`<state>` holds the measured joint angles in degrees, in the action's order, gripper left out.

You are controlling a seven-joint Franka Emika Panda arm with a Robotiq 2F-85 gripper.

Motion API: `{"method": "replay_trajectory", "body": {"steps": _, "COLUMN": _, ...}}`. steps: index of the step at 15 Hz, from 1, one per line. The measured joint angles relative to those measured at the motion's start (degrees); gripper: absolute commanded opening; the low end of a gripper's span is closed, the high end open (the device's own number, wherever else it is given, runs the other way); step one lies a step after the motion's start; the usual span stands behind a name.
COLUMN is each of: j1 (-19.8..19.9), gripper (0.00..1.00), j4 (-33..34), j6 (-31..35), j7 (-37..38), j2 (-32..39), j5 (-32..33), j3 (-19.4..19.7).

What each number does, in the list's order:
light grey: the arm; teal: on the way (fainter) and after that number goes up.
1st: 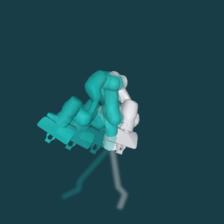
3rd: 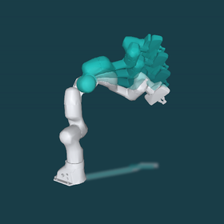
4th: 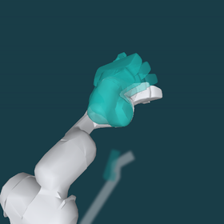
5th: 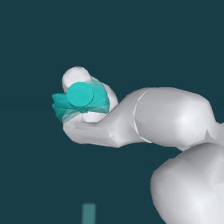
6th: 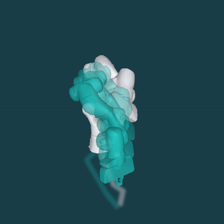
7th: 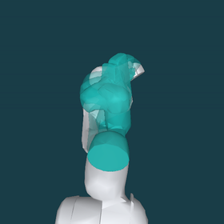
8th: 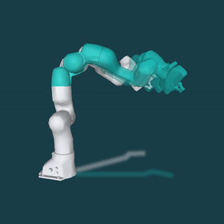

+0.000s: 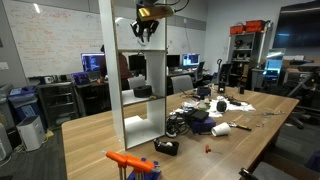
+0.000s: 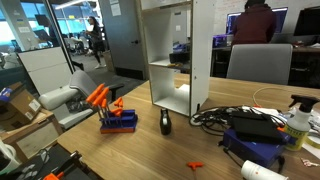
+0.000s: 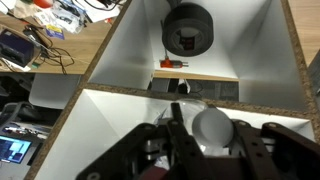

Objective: Remove the bottle from the shelf and put it on the table.

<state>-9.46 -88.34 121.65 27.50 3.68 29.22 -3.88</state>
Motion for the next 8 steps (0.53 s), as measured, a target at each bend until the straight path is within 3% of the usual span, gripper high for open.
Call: {"method": "replay_trajectory", "body": {"steps": 8, "j1": -0.6, "gripper": 0.08, "j4": -22.8, "j6": -6.6, "j7": 9.7, "j2": -17.2, "j5": -2.5, "j3": -7.3}}
